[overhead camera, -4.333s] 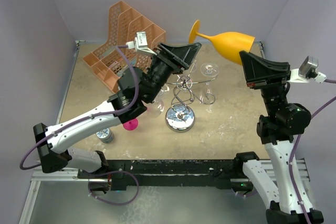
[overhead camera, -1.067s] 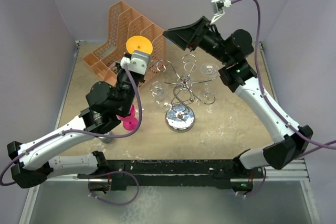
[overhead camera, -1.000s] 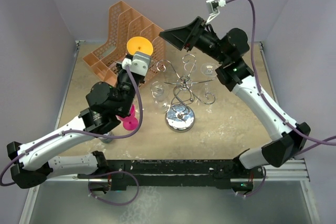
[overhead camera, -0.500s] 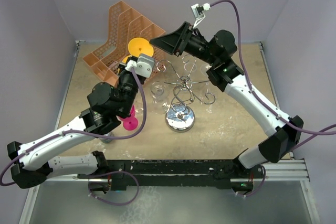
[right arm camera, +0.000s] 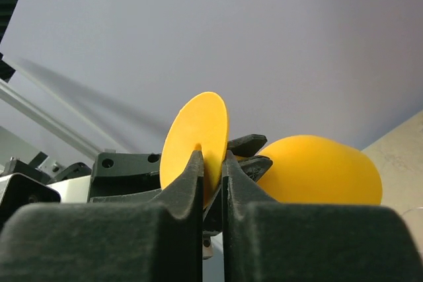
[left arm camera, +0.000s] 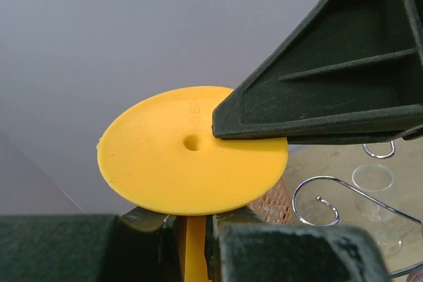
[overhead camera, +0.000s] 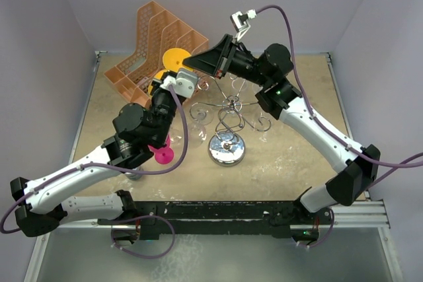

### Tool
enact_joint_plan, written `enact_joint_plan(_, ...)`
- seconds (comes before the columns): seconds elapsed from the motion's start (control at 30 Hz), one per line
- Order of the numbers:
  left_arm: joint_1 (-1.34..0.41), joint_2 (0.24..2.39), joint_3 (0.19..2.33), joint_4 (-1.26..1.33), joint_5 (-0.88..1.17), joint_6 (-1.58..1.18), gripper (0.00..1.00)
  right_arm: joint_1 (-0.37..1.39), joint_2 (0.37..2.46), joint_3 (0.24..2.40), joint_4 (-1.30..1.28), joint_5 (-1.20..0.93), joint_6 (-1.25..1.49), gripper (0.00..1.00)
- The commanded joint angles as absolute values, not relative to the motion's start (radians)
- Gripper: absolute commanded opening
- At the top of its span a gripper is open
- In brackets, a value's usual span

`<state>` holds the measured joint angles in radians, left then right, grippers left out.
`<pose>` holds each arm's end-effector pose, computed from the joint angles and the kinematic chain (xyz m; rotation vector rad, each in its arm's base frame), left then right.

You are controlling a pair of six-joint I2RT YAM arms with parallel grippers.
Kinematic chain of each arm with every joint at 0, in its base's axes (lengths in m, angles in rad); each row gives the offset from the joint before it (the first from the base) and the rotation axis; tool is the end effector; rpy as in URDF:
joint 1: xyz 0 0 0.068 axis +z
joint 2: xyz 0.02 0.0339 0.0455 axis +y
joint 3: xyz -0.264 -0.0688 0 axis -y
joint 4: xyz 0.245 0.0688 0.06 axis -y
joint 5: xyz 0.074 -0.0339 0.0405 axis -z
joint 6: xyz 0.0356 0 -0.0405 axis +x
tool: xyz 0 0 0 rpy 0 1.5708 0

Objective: Place the wine glass upside down on the wine glass rack

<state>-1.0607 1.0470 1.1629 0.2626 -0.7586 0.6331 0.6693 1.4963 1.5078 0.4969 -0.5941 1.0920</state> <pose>0.1274 -0.1775 0.4669 0.4036 1.2355 0.0861 0.2504 0.2235 0.4900 -0.3654 1.3255 1.8381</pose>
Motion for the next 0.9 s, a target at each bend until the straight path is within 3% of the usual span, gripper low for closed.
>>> enact_joint_plan(0.0, -1.058, 1.034, 1.157, 0.296, -0.763, 0.609, 0.08, 0.68, 1.453, 1.507, 0.556, -0.619, 1.107, 0.0)
enact_joint_plan(0.17, -1.058, 0.986, 1.137, 0.254, -0.778, 0.45, 0.39, 0.68, 1.463, 1.508, 0.583, -0.586, 1.134, 0.0)
enact_joint_plan(0.27, -1.058, 0.956, 1.144, 0.143, -0.775, 0.282, 0.48, 0.68, 1.479, 1.511, 0.608, -0.571, 1.165, 0.0)
enact_joint_plan(0.53, -1.058, 0.814, 1.141, -0.016, -0.655, -0.206, 0.57, 0.679, 1.533, 1.562, 0.598, -0.593, 1.139, 0.0)
enact_joint_plan(0.87, -1.058, 0.773, 1.224, -0.102, -0.851, -0.573, 0.6, 0.679, 1.531, 1.569, 0.582, -0.614, 1.101, 0.0)
